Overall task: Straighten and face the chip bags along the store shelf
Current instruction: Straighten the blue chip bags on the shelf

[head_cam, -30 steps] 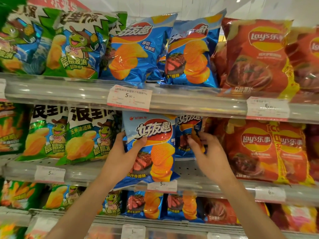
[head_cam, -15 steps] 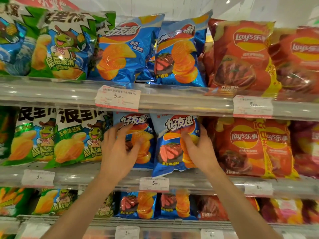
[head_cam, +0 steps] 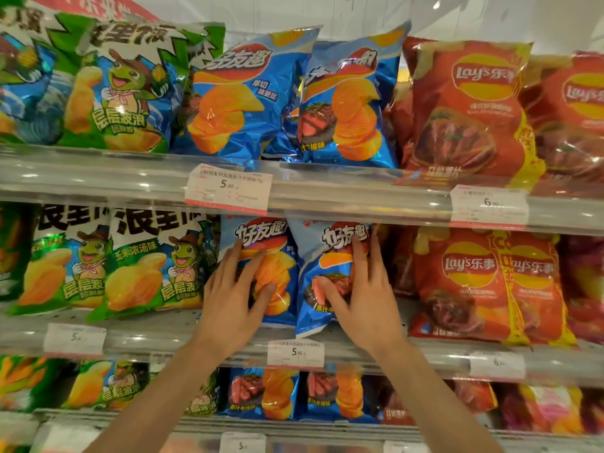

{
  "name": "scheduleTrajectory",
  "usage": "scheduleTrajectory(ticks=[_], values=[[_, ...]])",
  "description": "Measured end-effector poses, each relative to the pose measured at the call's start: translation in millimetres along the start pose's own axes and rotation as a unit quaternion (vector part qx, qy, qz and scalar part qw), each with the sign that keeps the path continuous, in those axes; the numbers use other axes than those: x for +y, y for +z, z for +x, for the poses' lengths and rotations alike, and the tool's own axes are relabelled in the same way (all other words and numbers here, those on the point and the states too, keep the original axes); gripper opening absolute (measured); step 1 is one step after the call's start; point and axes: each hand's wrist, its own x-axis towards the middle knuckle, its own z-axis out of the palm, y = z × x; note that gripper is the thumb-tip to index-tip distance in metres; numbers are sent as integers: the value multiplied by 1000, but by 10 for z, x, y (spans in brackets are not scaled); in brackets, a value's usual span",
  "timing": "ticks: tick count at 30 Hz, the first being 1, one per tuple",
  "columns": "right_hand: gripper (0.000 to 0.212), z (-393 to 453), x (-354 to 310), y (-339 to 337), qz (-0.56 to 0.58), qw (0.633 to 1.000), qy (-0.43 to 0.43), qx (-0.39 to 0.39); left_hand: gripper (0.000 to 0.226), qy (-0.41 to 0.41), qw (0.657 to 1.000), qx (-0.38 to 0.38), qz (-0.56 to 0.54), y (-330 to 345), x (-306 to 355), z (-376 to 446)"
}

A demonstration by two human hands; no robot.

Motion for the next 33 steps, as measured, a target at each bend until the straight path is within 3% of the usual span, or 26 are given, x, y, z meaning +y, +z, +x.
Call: scheduleTrajectory(ticks=[16, 20, 22, 24, 27, 30, 33], values=[[87, -221, -115, 93, -50, 996, 69, -41, 65, -3, 1000, -1, 0, 19, 59, -38], [90, -119, -113, -83, 43, 993, 82, -76, 63, -11, 997, 62, -40, -63, 84, -44], [81, -133, -115, -247, 96, 991, 84, -48, 57, -22, 991, 86, -97, -137, 145, -101], [57, -259, -95, -403, 134, 987, 88, -4, 46, -42, 983, 106, -141, -218, 243, -197], [31, -553, 6, -568, 209, 965, 154, 25, 26, -91, 959, 93, -250, -341, 455, -384], [12, -842, 199, -624, 272, 939, 210, -24, 17, -154, 934, 39, -319, -361, 620, -612], [13, -1096, 456, -616, 285, 922, 251, -78, 16, -202, 916, 7, -348, -265, 742, -842]])
